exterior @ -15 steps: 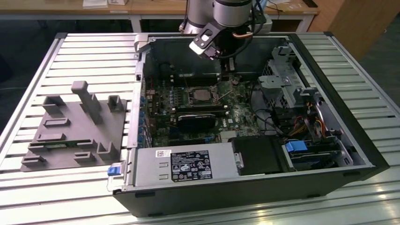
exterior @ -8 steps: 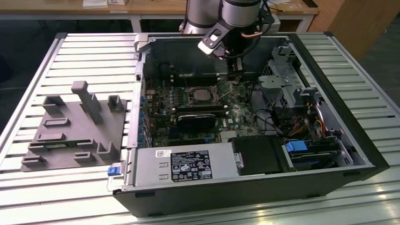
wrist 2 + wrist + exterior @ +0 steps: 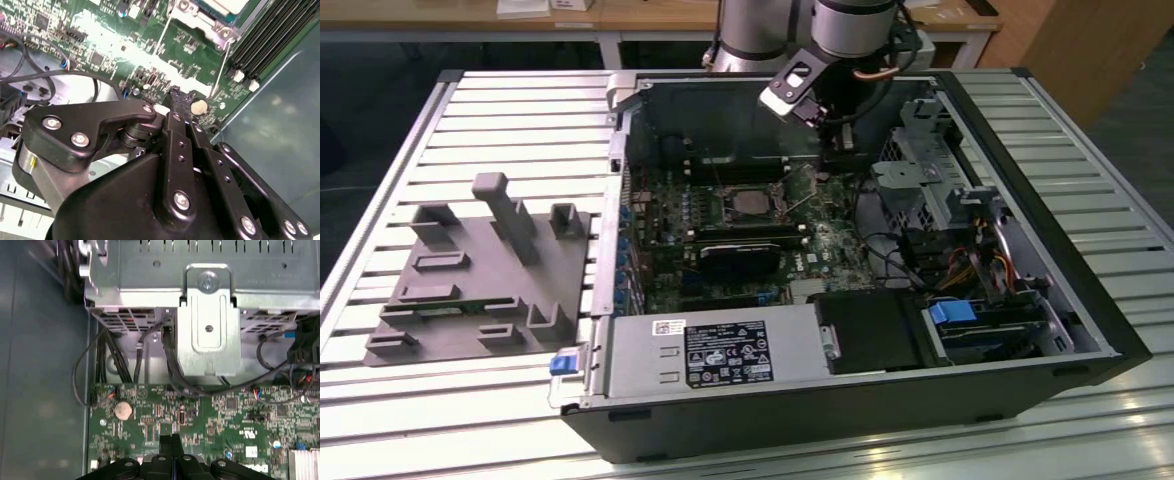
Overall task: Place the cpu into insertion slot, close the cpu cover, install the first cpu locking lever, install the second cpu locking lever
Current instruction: 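Close the cpu cover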
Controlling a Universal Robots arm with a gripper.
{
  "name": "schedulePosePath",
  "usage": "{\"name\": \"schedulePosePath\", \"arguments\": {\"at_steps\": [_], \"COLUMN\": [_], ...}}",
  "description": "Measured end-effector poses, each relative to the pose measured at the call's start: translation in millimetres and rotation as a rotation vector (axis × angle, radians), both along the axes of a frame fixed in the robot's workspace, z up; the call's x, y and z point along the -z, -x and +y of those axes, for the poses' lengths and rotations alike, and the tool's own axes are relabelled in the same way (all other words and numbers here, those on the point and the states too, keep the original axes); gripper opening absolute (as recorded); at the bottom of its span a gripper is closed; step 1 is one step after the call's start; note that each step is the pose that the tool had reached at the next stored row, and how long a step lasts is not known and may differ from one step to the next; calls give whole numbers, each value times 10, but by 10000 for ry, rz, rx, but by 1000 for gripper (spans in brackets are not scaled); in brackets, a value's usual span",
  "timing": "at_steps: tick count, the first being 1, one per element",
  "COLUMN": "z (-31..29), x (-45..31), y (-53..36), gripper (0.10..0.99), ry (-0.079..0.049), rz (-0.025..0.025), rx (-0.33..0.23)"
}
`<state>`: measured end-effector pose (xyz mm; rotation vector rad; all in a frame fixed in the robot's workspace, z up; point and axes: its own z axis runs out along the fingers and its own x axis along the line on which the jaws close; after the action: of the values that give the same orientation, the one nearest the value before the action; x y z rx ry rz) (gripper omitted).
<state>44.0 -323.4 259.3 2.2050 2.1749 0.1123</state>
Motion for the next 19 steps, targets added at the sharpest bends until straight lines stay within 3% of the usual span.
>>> {"name": "schedulePosePath", "arguments": {"at_steps": [9, 19], "z": [0, 0], "x": [16, 113], "y": [-53, -71], "gripper": [102, 102], "ry": [-1, 0], "rz": [8, 109], "rx": [1, 0]}}
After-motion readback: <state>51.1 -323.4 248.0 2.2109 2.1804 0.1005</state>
